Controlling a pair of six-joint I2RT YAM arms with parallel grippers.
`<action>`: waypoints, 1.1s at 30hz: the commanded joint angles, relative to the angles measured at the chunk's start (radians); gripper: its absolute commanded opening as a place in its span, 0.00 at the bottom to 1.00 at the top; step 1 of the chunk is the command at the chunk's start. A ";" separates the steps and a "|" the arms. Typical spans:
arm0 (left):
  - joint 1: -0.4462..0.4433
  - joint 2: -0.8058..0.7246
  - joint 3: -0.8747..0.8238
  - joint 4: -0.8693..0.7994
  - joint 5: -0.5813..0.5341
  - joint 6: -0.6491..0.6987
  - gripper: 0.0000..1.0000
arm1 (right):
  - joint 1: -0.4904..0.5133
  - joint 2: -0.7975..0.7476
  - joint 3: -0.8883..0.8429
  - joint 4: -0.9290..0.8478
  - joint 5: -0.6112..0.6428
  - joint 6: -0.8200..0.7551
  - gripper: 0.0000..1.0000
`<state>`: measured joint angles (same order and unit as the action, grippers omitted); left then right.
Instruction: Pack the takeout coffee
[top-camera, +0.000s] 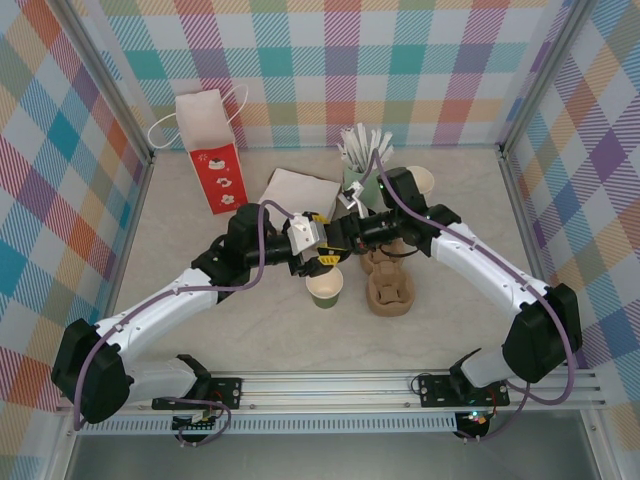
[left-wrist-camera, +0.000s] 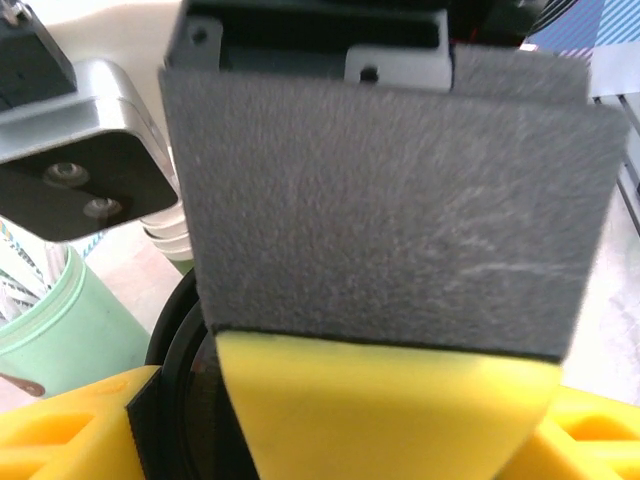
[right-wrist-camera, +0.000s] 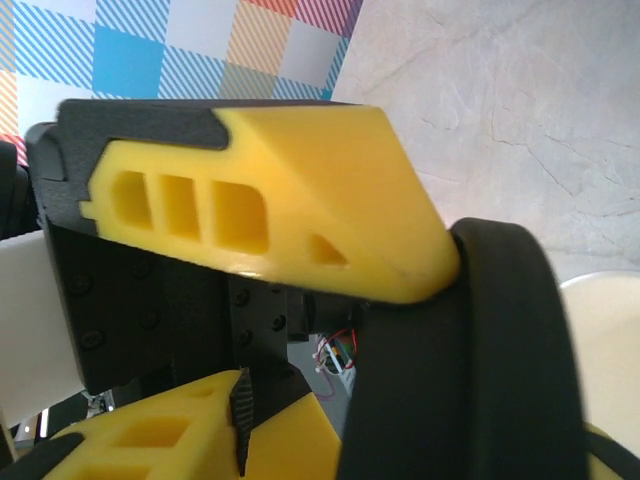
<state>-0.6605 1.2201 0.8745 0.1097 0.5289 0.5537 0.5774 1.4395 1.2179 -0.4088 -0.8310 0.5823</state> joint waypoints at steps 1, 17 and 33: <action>-0.014 -0.018 0.016 -0.067 -0.042 0.033 0.72 | 0.008 -0.016 0.024 -0.042 0.010 -0.024 0.52; -0.016 -0.050 0.019 -0.338 -0.156 0.098 0.71 | -0.103 -0.185 -0.035 -0.350 0.505 -0.140 0.83; -0.081 0.066 0.093 -0.511 -0.204 0.148 0.69 | -0.206 -0.309 -0.211 -0.487 0.963 -0.150 1.00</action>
<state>-0.7158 1.2602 0.9283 -0.3691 0.3355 0.6788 0.3756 1.1656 1.0191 -0.8845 0.0921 0.4503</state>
